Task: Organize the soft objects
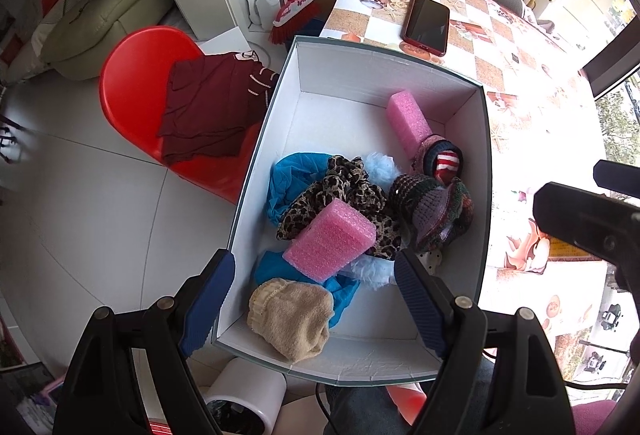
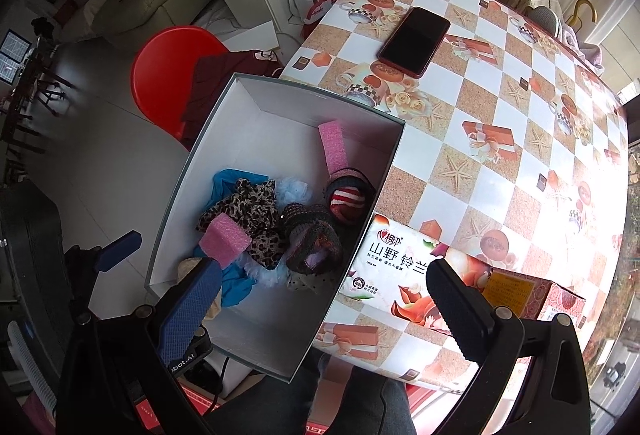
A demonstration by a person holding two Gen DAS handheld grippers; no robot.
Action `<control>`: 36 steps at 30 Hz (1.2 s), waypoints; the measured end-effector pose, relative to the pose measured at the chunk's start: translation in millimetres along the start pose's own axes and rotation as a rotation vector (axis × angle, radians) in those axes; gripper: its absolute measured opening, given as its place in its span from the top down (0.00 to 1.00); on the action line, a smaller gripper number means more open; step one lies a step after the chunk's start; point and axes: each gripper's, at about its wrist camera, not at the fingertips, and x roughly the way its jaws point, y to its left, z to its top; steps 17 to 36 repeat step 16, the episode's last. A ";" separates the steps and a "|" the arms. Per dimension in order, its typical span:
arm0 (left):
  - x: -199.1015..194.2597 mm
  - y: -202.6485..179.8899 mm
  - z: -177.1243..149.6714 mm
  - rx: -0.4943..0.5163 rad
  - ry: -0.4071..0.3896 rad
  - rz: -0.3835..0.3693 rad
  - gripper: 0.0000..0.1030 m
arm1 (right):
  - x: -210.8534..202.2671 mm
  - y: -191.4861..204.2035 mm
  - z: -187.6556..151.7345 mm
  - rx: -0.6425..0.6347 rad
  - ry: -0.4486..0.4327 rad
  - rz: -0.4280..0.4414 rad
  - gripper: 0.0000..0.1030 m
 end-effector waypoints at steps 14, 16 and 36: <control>-8.5 7.6 -7.8 0.012 -0.030 0.004 0.18 | -8.5 4.7 -7.4 0.018 -0.025 -0.036 0.00; -14.2 15.1 -8.2 -0.012 -0.060 -0.089 0.18 | -8.9 5.0 -8.5 0.019 -0.025 -0.038 0.00; -14.2 15.1 -8.2 -0.012 -0.060 -0.089 0.18 | -8.9 5.0 -8.5 0.019 -0.025 -0.038 0.00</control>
